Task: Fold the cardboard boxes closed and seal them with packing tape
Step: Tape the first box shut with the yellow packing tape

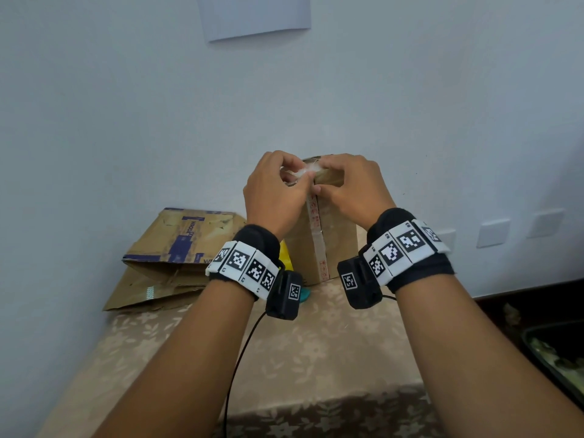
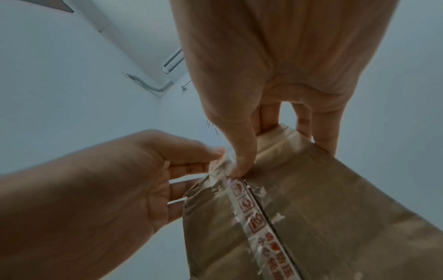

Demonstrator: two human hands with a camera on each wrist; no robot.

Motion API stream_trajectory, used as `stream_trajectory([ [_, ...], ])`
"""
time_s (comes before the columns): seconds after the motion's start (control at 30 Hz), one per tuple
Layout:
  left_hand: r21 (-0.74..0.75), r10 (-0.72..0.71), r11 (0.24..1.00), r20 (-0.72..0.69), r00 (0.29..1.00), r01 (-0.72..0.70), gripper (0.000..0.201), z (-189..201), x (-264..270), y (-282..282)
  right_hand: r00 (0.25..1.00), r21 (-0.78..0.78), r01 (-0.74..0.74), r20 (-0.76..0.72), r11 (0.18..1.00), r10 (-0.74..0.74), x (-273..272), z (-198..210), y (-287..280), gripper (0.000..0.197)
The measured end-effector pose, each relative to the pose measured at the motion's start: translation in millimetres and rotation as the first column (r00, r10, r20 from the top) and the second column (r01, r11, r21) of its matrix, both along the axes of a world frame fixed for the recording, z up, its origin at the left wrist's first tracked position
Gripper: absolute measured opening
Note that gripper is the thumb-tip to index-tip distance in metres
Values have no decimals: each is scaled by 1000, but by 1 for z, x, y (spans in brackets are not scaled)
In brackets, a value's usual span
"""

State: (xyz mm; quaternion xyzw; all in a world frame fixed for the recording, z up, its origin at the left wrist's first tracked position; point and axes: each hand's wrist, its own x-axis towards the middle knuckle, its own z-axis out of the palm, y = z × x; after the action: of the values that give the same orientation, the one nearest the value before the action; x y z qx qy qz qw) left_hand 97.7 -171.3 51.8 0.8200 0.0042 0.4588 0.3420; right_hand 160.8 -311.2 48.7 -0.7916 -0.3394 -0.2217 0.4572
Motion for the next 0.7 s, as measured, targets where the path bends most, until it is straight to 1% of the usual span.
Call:
stream_trajectory([
  [0.1,-39,-31,999,6,999,32,8,1,1,3,1000,-30,-13,5,999,13,3,-1,0,17],
  [0.2,-47,-41,998,21,999,42,5,1,2,7,1000,-53,-22,15,998,23,1,1,-1,23],
  [0.27,-51,-39,998,25,999,40,6,0,2,8,999,-56,-28,23,998,29,-1,2,0,21],
  [0.33,-63,-42,997,28,999,43,7,-1,3,8,999,-46,-37,19,998,37,-4,3,1,13],
  [0.4,-76,-46,996,33,998,48,8,-1,2,8,999,-27,-31,7,999,32,-7,5,1,21],
  [0.5,-85,-34,996,33,999,37,10,-1,2,7,999,40,18,-39,999,-16,-13,6,4,26],
  [0.63,-80,12,997,18,1000,-10,12,-1,3,2,985,146,146,-112,978,-131,-22,5,12,22],
  [0.67,-83,15,996,16,1000,-14,15,0,3,1,977,162,187,-135,969,-165,-24,4,15,22],
  [0.7,-88,18,996,13,1000,-17,23,0,3,1,967,178,225,-162,958,-197,-25,3,18,22],
])
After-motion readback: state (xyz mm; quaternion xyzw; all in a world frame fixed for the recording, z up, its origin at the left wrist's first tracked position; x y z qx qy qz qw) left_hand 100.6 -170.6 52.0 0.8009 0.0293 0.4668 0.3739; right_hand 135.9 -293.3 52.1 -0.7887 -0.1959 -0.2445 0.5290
